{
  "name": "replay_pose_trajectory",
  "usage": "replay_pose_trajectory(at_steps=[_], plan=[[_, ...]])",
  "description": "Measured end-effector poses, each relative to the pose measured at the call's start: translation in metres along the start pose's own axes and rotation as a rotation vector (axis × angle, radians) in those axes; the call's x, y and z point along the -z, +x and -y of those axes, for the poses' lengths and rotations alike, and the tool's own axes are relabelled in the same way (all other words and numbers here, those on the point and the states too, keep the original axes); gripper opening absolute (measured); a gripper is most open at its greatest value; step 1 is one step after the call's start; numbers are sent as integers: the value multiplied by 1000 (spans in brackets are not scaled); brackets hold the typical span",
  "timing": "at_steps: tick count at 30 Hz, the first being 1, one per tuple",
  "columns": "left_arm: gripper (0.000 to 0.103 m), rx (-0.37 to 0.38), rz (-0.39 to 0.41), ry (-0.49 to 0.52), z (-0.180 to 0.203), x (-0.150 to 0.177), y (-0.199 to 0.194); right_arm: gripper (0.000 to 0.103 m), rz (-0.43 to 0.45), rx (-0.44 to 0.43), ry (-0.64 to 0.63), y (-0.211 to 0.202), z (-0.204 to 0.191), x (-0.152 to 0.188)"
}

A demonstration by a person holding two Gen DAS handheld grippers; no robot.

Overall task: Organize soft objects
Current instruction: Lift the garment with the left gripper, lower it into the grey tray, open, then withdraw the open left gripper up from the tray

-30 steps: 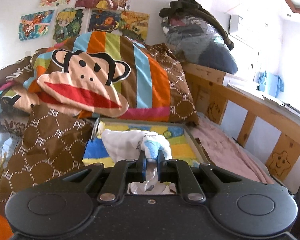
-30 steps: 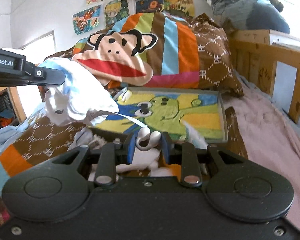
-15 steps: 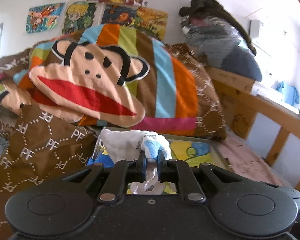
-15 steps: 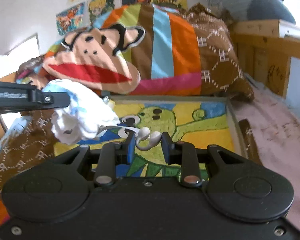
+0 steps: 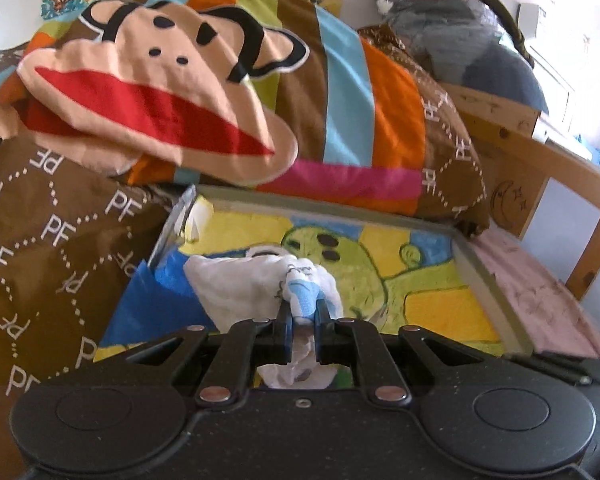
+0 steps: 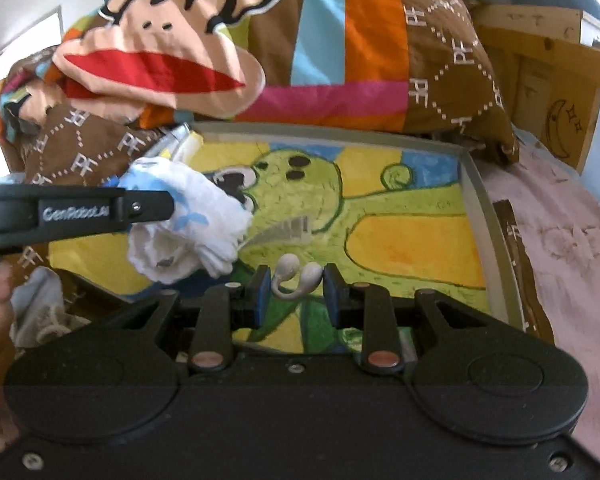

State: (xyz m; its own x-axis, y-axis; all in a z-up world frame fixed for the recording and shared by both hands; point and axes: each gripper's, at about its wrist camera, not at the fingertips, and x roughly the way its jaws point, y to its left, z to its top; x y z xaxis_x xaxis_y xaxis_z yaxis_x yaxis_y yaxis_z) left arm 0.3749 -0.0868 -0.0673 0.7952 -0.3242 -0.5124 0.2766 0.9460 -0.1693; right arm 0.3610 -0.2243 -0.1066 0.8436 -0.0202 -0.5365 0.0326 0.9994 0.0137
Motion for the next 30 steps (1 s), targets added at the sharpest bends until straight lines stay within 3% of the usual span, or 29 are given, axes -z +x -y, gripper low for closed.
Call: replay_pose_trajectory(at_steps=[9,13,17,25,30], plan=[[11,3,-58,2,-4,9,4,22,-38,3,-18,17,-1,6],[17,1,-84,-4,-4,7,3,24,-30,-1,-19,10,-1,8],[22,-1,-109,-29,-9,5,1,34,-21,-2,-23,-1,-2,9],[48,4,-98,-58,-18,-1,-21,58,31,9,-38,-30,1,-2],[60,-1,-48,-64,-20,-9,-45,84,85,22,-16,-54,11,-10]])
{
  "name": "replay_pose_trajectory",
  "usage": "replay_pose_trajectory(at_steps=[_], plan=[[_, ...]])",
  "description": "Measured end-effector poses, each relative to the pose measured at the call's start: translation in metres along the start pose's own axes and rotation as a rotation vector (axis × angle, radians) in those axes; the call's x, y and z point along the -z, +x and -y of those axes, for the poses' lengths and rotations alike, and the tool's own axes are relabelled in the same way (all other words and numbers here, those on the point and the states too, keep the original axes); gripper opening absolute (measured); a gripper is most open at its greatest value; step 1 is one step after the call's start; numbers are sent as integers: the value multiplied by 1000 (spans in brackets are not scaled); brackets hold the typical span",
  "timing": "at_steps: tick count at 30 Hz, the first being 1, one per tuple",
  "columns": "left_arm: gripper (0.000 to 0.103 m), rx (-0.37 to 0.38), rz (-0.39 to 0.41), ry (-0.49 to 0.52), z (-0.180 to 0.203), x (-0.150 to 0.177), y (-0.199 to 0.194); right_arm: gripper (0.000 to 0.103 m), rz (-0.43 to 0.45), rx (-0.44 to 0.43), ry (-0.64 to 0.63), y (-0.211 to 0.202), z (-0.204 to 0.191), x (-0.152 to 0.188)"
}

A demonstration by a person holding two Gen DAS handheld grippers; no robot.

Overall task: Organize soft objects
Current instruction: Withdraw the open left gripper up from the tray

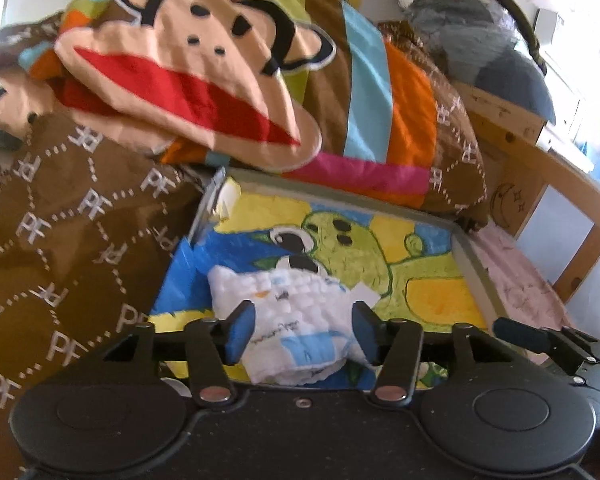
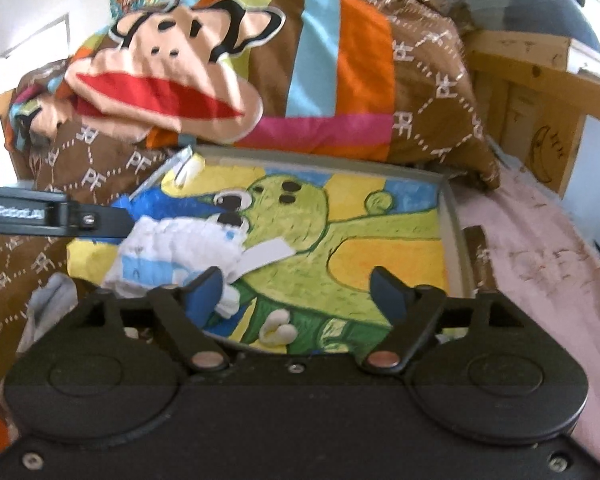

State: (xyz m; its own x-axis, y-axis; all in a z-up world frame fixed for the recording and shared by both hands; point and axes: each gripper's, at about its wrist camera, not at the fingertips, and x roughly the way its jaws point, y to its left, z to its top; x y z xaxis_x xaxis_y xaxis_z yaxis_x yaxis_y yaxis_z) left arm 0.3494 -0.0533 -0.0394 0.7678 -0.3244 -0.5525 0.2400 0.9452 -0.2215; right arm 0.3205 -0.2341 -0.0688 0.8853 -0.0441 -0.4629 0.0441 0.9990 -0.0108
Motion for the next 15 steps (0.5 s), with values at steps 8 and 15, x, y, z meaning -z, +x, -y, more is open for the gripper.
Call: replay_pose_trajectory(at_steps=[8,15], plan=[[86,-33,153,47,7,-2,-58,102,123,-14,41,-66,15,-8],[98,-67,283,68,19,10,-111,103,236,0,45,-132,14,-2]])
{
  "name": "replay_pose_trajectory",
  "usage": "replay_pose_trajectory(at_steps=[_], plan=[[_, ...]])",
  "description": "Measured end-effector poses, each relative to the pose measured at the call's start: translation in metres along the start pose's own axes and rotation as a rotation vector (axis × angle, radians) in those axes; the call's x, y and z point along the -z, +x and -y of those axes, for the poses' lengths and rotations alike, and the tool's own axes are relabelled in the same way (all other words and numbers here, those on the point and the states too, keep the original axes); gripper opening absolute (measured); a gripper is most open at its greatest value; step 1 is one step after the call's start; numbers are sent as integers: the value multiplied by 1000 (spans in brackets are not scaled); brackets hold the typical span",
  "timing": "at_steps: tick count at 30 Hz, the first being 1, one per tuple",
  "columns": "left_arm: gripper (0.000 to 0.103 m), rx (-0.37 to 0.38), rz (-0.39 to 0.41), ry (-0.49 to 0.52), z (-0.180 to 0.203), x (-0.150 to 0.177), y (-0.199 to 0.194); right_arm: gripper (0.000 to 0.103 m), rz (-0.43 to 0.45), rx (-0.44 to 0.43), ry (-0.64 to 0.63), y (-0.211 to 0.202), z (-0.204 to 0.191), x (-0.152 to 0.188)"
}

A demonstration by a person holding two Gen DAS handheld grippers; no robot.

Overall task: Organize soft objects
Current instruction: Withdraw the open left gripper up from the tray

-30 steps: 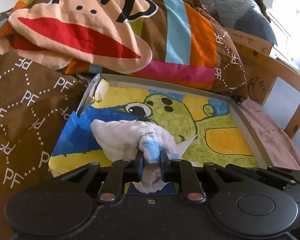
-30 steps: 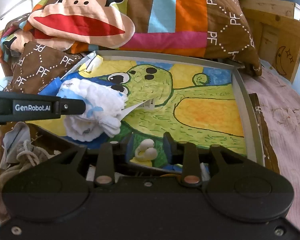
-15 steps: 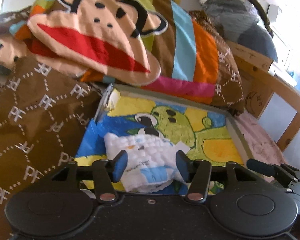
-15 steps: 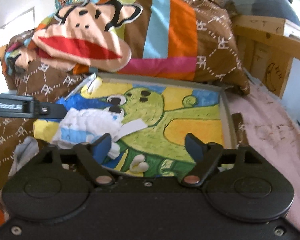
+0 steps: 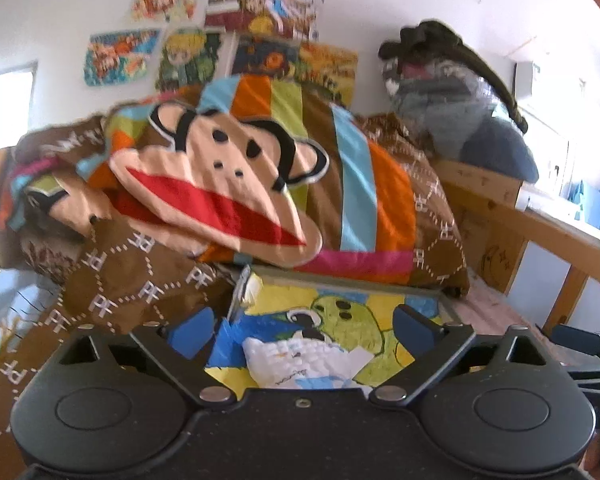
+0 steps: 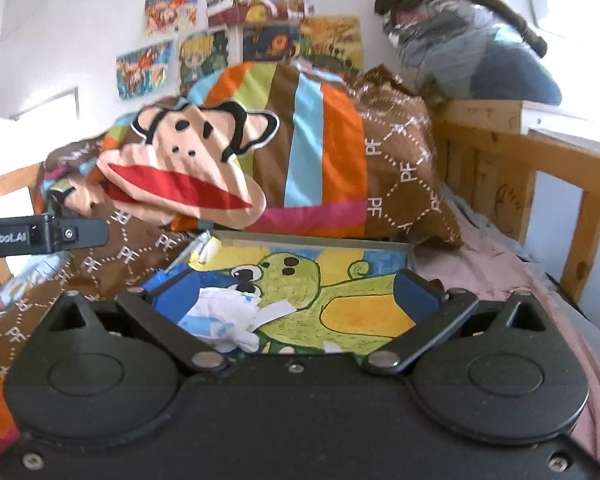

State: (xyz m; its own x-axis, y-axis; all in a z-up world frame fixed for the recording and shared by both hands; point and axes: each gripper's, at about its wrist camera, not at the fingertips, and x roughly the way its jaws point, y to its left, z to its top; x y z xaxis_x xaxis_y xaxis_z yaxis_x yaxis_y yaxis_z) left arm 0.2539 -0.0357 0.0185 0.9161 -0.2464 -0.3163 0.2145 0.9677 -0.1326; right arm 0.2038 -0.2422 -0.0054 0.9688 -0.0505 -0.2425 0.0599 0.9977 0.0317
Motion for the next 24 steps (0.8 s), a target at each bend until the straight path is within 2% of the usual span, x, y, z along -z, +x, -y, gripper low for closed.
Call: replay_pose_trajectory(at_steps=[8,12,18,24], plan=[[102,-20,86,27,11,13,-61,103,84,25,75,-83,4,14],[102,-21,108,42,16,23,-92,103,99,40,67,-118,-1,26],[102,-33,123,78,22,41,-133,103,78,64,87,-162,-7,43],[102,-40,74,43,18,57,-158,103,7,83,132,-180,-10,57]])
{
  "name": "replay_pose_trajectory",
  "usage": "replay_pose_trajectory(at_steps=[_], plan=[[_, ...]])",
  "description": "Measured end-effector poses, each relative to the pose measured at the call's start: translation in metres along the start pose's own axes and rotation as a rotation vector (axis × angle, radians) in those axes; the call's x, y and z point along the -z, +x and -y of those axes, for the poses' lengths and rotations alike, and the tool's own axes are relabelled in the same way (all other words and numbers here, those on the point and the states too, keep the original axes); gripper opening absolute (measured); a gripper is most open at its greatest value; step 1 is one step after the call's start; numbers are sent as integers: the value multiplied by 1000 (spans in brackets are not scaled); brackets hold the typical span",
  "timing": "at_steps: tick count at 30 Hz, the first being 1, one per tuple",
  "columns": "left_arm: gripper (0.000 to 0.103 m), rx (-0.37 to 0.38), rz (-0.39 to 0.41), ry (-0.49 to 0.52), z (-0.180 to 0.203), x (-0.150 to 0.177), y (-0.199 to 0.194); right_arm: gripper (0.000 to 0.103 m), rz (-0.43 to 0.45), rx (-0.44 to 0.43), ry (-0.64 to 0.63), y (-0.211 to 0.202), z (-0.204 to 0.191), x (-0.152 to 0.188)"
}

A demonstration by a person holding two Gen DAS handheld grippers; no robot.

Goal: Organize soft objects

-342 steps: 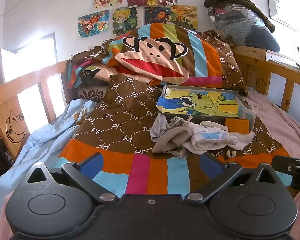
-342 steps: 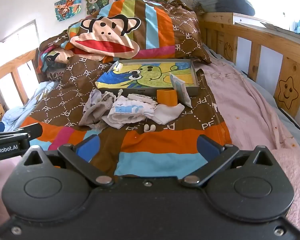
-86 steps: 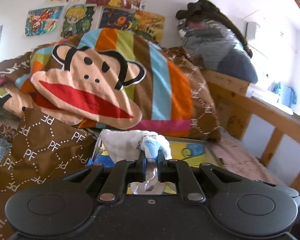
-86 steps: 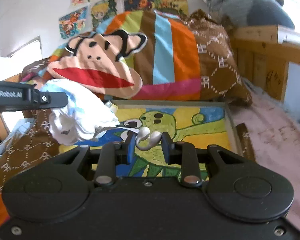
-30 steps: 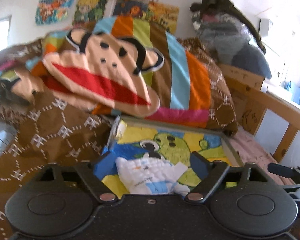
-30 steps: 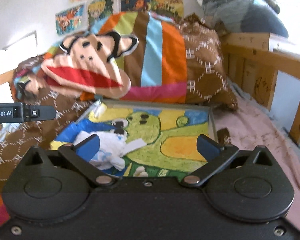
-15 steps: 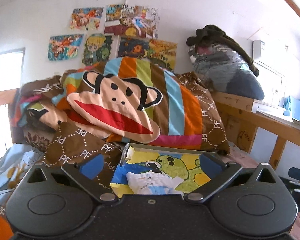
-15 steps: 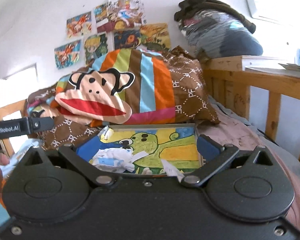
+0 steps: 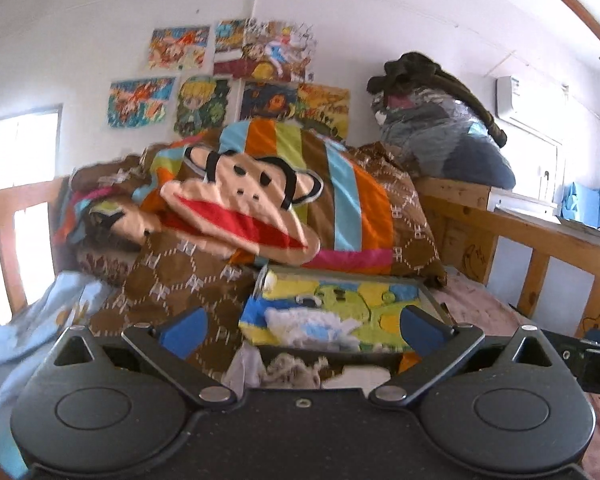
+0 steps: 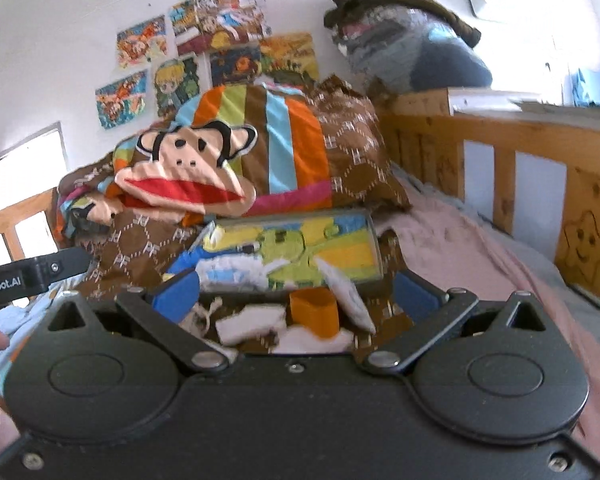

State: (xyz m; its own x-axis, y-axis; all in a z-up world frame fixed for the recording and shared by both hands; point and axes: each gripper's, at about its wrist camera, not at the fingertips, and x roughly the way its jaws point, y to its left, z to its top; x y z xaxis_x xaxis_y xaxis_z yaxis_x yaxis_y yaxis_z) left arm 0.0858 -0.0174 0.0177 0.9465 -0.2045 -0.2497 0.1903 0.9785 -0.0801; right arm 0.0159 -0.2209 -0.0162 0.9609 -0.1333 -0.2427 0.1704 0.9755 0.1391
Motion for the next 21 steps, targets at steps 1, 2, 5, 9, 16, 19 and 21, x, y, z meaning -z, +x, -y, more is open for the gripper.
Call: replay_pose_trajectory(at_steps=[1,2,5,9,16,19,21], plan=[[102,-2,-11,-9,-1,3,-4,103,-13,9,5,-4,0,2],[102,-4,-22,-15,-3,6,-7,103,-23,15,9,-8,0,4],[102,-17,-60,-20,-7,14,-16,103,-47,32,11,-12,-1,10],[102,-42,-90,-33,-11,21,-26,103,-66,55,-5,-20,-6,15],[102,-80,-130,-34,-14,29,-43,103,-158,59,1,-21,-11,17],[102,-82,-141,-35,-14,30,-44,103,-163,55,-25,-24,-17,21],[102,-82,-143,-32,-12,31,-45,103,-175,55,-35,-23,-20,22]])
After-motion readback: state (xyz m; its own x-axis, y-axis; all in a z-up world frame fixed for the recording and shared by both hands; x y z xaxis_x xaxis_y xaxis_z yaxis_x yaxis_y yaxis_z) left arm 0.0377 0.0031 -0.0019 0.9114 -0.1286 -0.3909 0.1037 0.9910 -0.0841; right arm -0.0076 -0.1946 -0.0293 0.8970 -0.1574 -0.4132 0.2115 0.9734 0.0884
